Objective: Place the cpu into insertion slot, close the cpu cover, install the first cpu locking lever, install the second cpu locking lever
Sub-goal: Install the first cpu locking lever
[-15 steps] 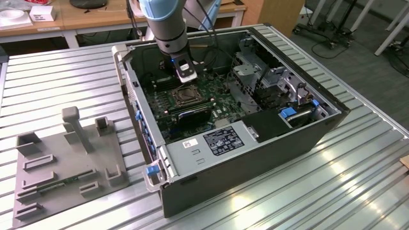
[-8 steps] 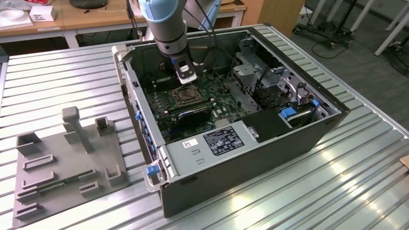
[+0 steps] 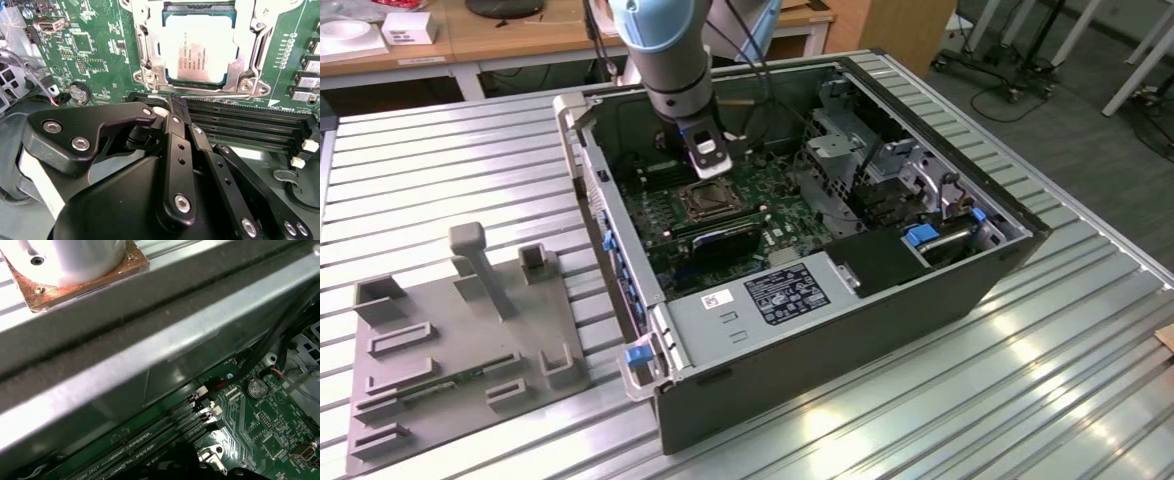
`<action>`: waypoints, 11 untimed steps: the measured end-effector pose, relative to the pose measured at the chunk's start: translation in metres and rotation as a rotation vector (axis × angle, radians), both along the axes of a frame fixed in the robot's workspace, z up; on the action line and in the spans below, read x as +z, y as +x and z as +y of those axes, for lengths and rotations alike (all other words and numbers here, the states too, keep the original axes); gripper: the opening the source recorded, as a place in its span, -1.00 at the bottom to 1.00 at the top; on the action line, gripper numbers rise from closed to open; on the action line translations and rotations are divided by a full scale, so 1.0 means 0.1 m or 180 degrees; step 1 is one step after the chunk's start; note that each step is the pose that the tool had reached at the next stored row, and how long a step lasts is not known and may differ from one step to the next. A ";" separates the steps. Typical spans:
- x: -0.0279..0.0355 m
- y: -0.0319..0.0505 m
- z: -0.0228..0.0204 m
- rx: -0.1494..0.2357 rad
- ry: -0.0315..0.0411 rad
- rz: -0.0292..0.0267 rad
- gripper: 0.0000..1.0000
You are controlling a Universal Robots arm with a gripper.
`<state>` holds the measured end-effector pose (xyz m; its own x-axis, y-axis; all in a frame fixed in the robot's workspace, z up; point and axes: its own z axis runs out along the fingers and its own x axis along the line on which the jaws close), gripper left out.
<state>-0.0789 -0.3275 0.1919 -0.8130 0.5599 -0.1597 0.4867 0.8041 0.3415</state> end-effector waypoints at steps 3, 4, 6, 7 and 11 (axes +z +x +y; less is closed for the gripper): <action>-0.013 0.000 -0.012 -0.0002 0.0000 -0.0001 -0.79; -0.019 -0.001 -0.013 -0.0003 0.0000 -0.0001 -0.79; -0.029 0.000 -0.014 -0.0004 -0.0001 -0.0001 -0.79; -0.033 -0.001 -0.014 -0.0005 -0.0001 -0.0001 -0.79; -0.053 -0.001 -0.015 -0.0007 -0.0002 -0.0001 -0.79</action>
<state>-0.0790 -0.3289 0.1867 -0.8116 0.5617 -0.1603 0.4885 0.8031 0.3411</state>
